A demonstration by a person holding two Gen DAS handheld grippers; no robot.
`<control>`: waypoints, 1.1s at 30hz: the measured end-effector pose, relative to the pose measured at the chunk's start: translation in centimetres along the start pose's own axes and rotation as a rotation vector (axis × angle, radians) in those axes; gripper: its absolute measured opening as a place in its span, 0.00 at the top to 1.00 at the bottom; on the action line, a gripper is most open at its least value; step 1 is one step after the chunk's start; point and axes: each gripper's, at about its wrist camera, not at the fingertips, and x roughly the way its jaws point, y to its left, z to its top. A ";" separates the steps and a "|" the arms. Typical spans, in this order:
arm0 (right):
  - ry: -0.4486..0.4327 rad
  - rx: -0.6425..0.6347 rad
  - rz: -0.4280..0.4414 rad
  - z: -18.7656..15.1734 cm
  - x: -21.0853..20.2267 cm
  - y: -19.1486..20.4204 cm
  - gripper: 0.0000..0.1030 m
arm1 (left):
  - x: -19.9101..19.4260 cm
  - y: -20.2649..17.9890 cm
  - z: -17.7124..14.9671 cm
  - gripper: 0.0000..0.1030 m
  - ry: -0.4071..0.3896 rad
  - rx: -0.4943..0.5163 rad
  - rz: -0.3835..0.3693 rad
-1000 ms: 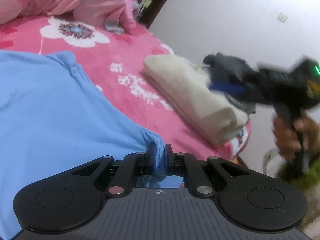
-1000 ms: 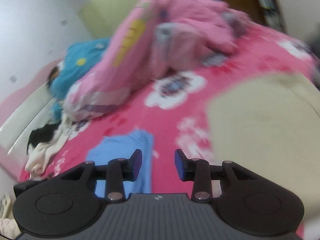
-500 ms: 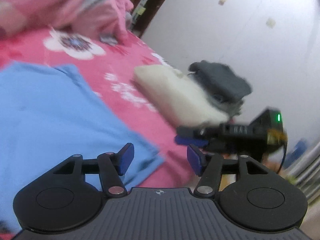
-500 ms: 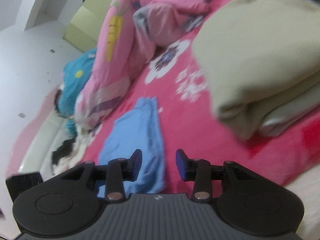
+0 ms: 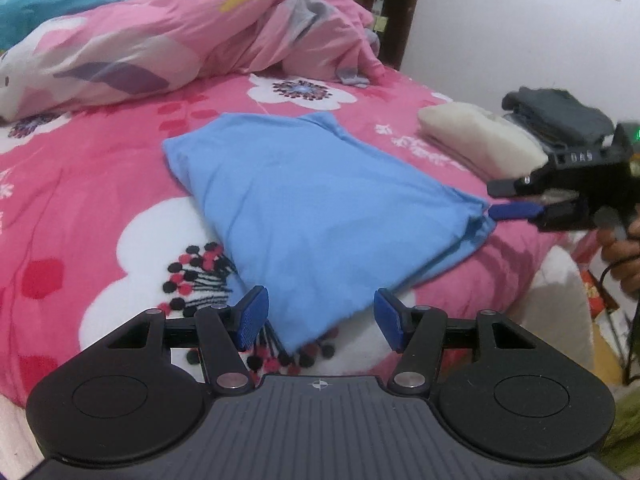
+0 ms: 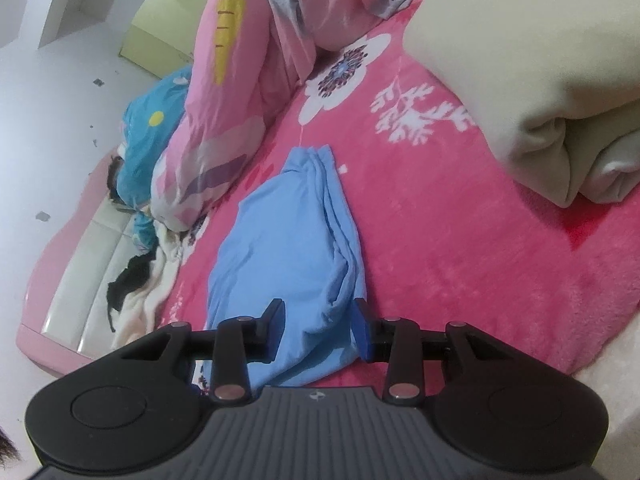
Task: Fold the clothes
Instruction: 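Pinch the folded shirt edge with the right tool to straighten it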
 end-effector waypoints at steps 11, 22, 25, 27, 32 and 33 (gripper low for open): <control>0.012 0.068 -0.012 -0.6 -0.1 -0.3 0.66 | 0.6 -0.1 -1.2 0.44 -0.005 0.025 0.003; 0.004 0.052 -0.013 -0.6 2.1 -1.4 0.92 | 0.8 1.6 -1.2 0.44 0.017 -0.123 -0.072; -0.017 0.010 -0.005 -0.5 1.6 -0.9 0.95 | 1.1 2.6 -1.3 0.44 0.046 -0.211 -0.127; -0.029 -0.005 -0.005 -0.5 1.0 -0.9 0.95 | 1.1 3.3 -1.3 0.44 0.057 -0.263 -0.154; -0.009 0.012 -0.051 -1.3 0.1 -2.7 0.96 | 0.9 4.9 -1.5 0.44 0.059 -0.390 -0.231; -0.001 0.019 -0.052 -1.5 0.3 -3.0 0.96 | 1.0 5.1 -1.6 0.44 0.063 -0.415 -0.243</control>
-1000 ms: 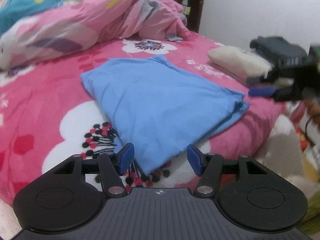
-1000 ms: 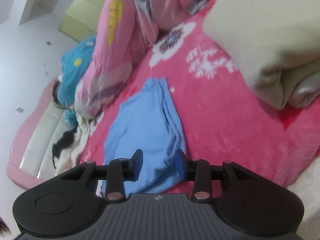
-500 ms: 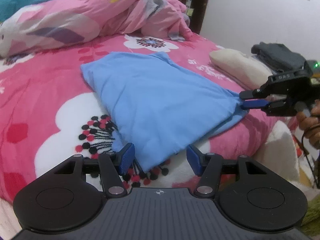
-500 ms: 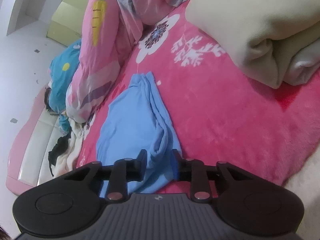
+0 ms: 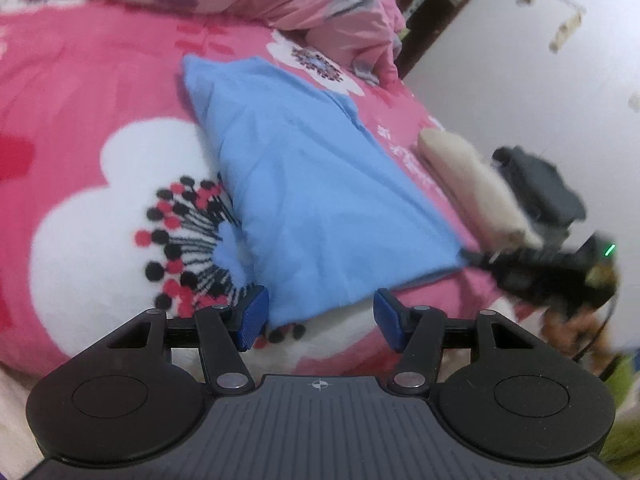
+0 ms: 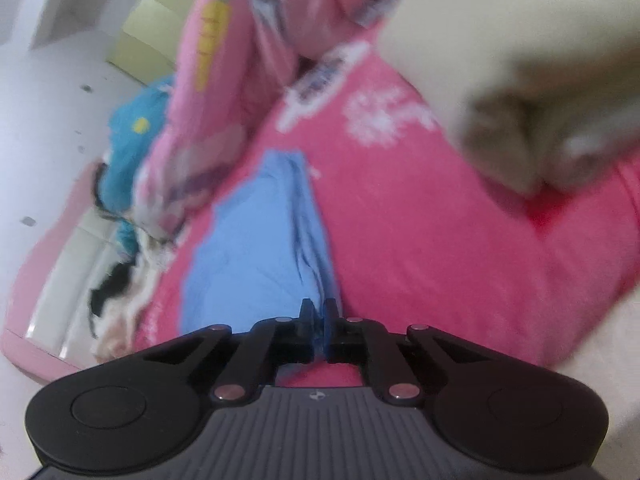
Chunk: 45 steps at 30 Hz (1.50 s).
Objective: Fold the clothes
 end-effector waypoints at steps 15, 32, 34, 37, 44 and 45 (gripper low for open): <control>-0.072 -0.168 -0.071 0.8 -3.8 1.9 0.87 | -0.5 0.5 -0.4 0.44 -0.001 0.000 0.077; 0.169 -1.575 0.063 -12.6 7.6 19.2 0.65 | -4.9 6.7 0.5 0.43 -0.142 -0.369 -0.102; 0.182 -1.759 0.050 -15.1 8.6 19.0 0.60 | -5.1 7.0 0.6 0.43 -0.152 -0.390 -0.119; 0.141 -1.889 -0.007 -16.7 9.8 18.4 0.60 | -4.9 6.9 0.7 0.43 -0.151 -0.390 -0.117; 0.132 -1.689 0.023 -14.0 9.9 18.9 0.93 | -4.3 6.8 0.4 0.43 -0.126 -0.376 -0.108; 0.136 -1.625 0.040 -13.0 9.5 18.9 0.93 | -4.2 6.7 0.3 0.43 -0.121 -0.367 -0.111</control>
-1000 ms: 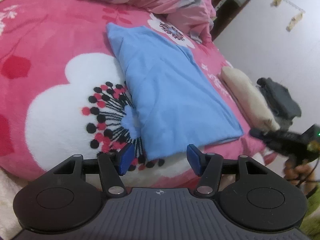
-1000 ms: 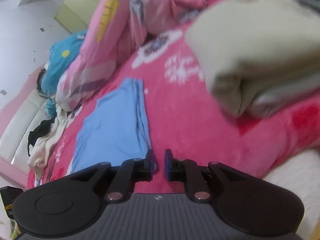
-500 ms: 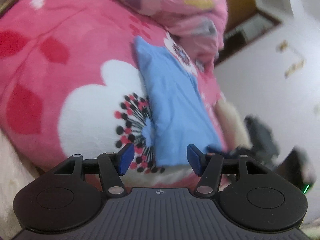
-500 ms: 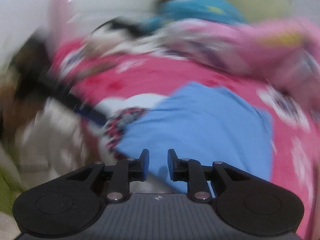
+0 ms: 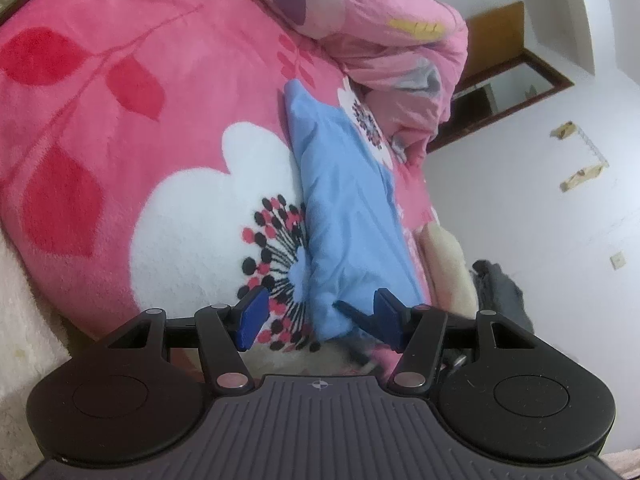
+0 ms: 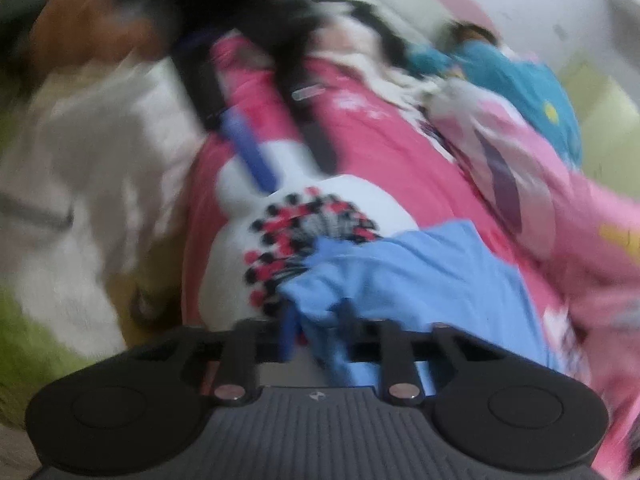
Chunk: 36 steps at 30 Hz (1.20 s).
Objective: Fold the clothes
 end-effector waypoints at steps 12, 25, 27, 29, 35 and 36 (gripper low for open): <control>-0.056 0.278 0.163 -1.8 -1.7 -3.7 0.93 | 6.6 -0.8 0.5 0.58 0.142 0.012 -0.081; -0.130 0.512 0.164 0.1 -1.8 -12.3 0.90 | 6.6 -0.4 -0.6 0.94 0.116 0.001 -0.028; -0.071 0.494 0.196 1.6 1.9 -12.2 0.90 | 6.4 -0.7 -0.9 0.94 0.111 0.028 -0.015; 0.033 0.500 0.183 2.7 6.7 -12.4 0.90 | 6.5 -0.9 -0.9 0.94 0.110 0.052 -0.009; 0.062 0.799 0.079 3.5 13.5 -18.5 0.97 | 6.5 -0.4 -0.8 0.94 0.115 0.059 -0.026; 0.048 0.821 0.054 3.6 13.1 -19.1 0.95 | 6.4 -0.3 -0.9 0.94 0.115 0.060 -0.032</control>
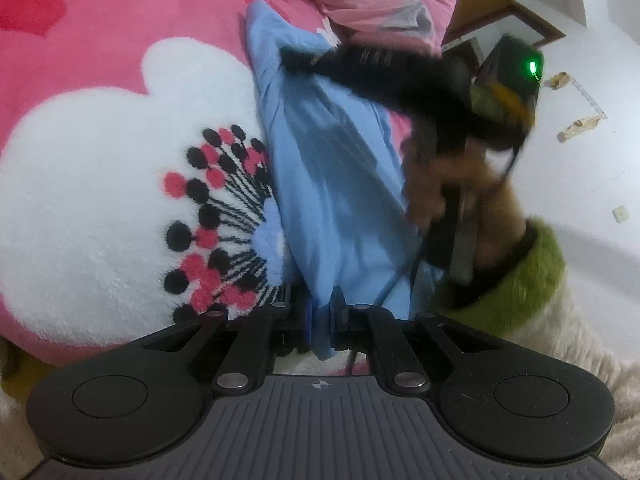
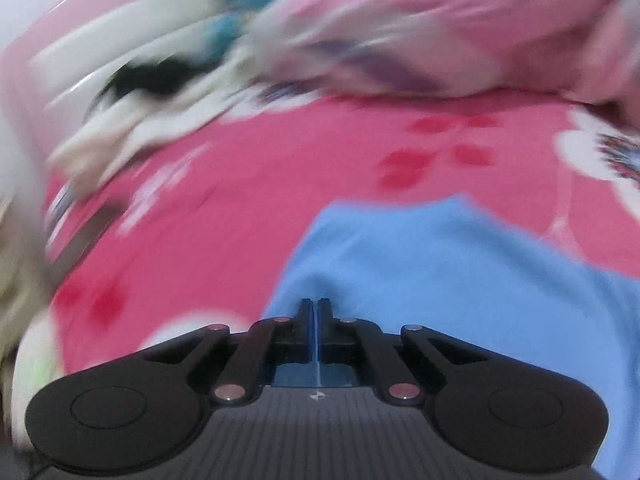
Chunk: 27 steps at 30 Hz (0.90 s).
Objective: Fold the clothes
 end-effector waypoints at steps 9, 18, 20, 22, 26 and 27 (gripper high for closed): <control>0.196 -0.143 0.098 -0.4 0.7 1.9 0.92 | 0.0 0.4 -0.5 0.92 -0.013 0.077 -0.019; 0.099 0.187 -0.003 5.4 5.9 -2.9 0.90 | 0.1 0.1 -0.9 0.92 -0.027 0.129 -0.008; 0.123 0.140 0.011 5.7 4.8 -2.0 0.84 | 0.3 0.2 -0.8 0.92 -0.030 0.140 -0.014; 0.147 0.093 0.026 6.0 3.6 -1.1 0.68 | -0.5 0.5 -1.5 0.92 -0.030 0.148 -0.024; 0.229 -0.022 0.020 5.8 4.1 2.1 0.57 | -1.0 0.7 -2.0 0.93 -0.031 0.157 -0.033; 0.258 -0.043 -0.001 5.8 5.0 2.7 0.55 | -1.1 0.8 -2.2 0.93 -0.034 0.159 -0.032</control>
